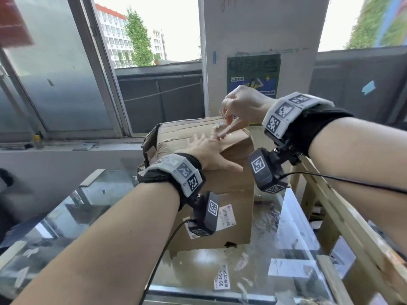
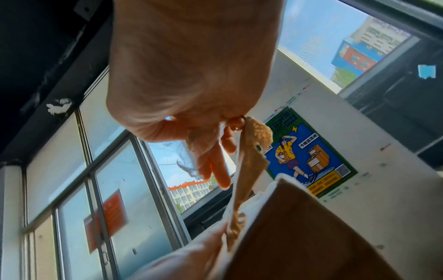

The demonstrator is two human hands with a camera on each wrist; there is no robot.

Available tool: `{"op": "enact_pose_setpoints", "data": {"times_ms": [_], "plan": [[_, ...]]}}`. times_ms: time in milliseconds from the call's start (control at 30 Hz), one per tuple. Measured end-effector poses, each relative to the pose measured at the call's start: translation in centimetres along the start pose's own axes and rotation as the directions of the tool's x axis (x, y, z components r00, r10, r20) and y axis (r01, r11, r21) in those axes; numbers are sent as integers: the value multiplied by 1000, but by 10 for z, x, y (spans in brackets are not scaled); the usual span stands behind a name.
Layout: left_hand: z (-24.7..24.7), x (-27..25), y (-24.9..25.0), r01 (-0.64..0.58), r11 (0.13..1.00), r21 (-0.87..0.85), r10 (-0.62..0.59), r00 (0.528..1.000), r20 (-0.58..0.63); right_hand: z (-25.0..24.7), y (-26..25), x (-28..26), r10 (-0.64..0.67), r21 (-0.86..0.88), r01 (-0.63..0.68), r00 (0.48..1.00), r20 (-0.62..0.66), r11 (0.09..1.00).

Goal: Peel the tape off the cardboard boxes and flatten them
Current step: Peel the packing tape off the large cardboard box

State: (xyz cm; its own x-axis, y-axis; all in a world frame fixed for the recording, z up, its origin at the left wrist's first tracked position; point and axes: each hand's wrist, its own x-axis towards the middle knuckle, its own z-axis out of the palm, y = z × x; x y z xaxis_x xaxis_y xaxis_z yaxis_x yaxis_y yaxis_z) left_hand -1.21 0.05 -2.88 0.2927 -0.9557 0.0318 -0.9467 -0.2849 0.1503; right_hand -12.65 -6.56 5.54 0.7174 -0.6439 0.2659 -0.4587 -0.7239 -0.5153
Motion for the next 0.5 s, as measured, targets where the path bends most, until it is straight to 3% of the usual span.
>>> {"op": "enact_pose_setpoints", "data": {"times_ms": [133, 200, 267, 400, 467, 500], "plan": [[4, -3, -6, 10, 1000, 22, -10, 1000, -18, 1, 10, -2, -51, -328, 52, 999, 12, 943], [1, -8, -2, 16, 998, 62, -16, 1000, 11, 1, 13, -3, -40, -519, 67, 997, 63, 852], [0, -8, -1, 20, 997, 69, -23, 999, 34, 1, 20, -2, 50, -658, 37, 992, 113, 752], [-6, -14, -6, 4, 997, 82, -11, 996, 85, -3, 30, -2, 233, -773, -72, 967, 100, 630], [-13, -19, -8, -15, 995, 101, 4, 994, 108, -4, 31, -4, 231, -829, -78, 971, 63, 554], [-18, -21, -9, -13, 995, 103, 0, 993, 116, -4, 32, -5, 221, -811, -93, 974, 45, 578]]}}
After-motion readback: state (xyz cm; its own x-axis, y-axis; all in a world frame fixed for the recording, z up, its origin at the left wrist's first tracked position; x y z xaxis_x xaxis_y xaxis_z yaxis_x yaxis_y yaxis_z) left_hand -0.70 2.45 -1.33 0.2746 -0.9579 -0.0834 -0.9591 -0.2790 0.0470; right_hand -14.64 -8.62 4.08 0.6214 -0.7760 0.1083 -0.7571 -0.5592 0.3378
